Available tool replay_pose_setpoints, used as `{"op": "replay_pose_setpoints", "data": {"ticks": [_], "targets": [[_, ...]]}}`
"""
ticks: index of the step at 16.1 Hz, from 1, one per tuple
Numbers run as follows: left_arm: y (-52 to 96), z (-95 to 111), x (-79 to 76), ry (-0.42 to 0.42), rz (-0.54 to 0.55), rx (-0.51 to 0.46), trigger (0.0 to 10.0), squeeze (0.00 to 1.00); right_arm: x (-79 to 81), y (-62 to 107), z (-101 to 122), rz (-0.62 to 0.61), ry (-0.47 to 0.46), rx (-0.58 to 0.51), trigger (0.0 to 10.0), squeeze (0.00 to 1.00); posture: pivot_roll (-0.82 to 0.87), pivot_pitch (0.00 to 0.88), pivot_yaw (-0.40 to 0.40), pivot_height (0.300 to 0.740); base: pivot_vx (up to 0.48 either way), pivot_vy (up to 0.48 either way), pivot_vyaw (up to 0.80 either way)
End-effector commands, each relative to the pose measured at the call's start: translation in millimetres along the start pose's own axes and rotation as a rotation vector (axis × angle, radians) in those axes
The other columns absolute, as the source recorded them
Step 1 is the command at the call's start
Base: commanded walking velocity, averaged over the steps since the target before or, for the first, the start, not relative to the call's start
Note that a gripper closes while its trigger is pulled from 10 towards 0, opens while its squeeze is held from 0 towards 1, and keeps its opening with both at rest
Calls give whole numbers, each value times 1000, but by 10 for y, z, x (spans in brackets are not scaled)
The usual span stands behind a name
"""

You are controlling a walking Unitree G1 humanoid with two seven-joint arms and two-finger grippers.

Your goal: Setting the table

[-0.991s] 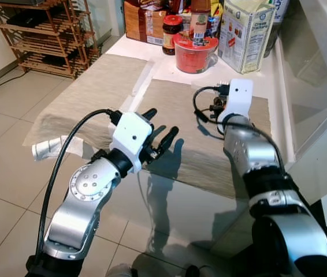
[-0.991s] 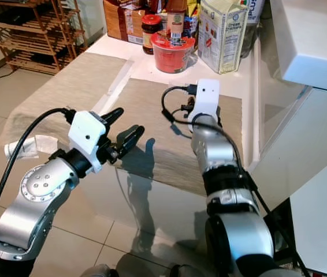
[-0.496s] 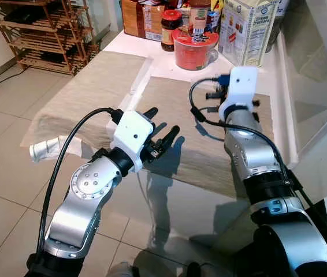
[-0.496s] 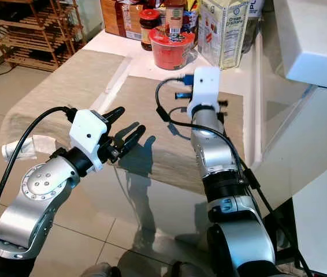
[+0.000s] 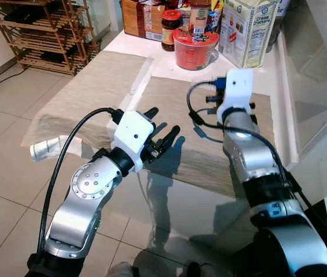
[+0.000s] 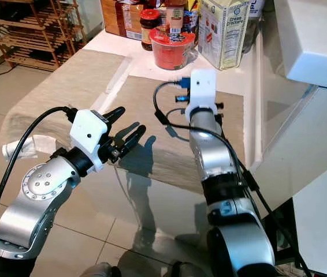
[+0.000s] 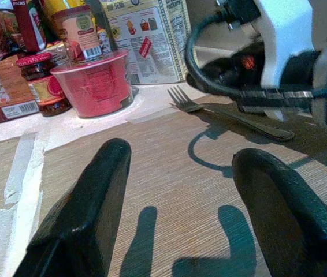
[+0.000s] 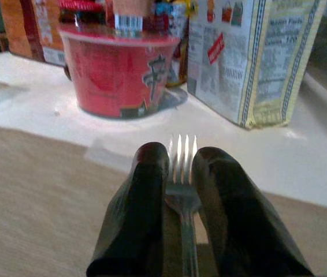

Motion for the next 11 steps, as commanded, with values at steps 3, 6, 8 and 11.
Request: {"op": "replay_pose_setpoints", "data": {"ticks": [3,6,8,11], "targets": [[-20,8,-9,1,-3,-1,10000,0,-11,21,67,5,18,-37,10000,1000,89,84,23,740,0,0,0],[-23,2,-17,5,-5,-2,10000,0,-21,10,38,6,17,-30,10000,1000,89,84,26,740,0,0,0],[-16,-2,-28,21,-13,-6,10000,0,-43,-24,56,7,16,-43,10000,1000,94,87,30,740,0,0,0],[33,-26,-61,22,-44,-3,10000,0,-127,-83,40,4,36,-55,10000,1000,101,91,31,740,0,0,0]]}}
Point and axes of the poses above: a point about 5 cm out from each wrist's last joint towards the gripper, its own y axis pointing back from the gripper into the wrist, its own z axis along the axis of the wrist's last joint, x = y × z, the point moved 2 cm from there along -y, pointing out of the wrist towards the gripper, and after that the axes turned 11 degrees about -y, right-handed, at the moved point
